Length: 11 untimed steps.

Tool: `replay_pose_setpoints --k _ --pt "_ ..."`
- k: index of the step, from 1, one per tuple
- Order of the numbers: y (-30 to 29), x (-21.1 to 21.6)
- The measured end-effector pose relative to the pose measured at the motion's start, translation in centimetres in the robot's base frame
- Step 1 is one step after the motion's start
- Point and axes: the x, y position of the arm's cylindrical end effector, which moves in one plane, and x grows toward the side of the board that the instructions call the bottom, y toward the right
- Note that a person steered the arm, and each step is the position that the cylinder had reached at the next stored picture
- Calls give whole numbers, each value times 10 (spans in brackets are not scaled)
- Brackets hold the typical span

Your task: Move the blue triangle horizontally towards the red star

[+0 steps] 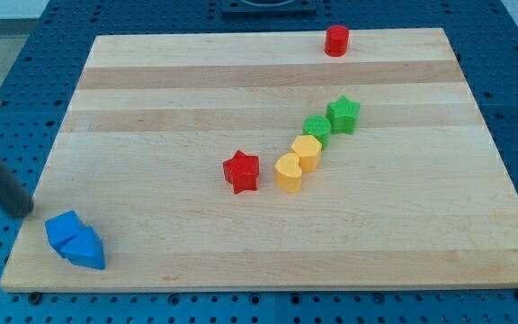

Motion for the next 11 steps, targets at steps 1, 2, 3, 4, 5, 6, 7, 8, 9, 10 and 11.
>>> replay_pose_setpoints --k 1,2,3,4,5,6,7,8,9,10,11 --pt "11 59" --pt "29 60" --pt "82 51" --pt "121 24" --pt "120 -25" --pt "108 -41" --pt "103 -18" --pt "133 -13" --pt "181 -36" --pt "199 -52" --pt "165 -42"
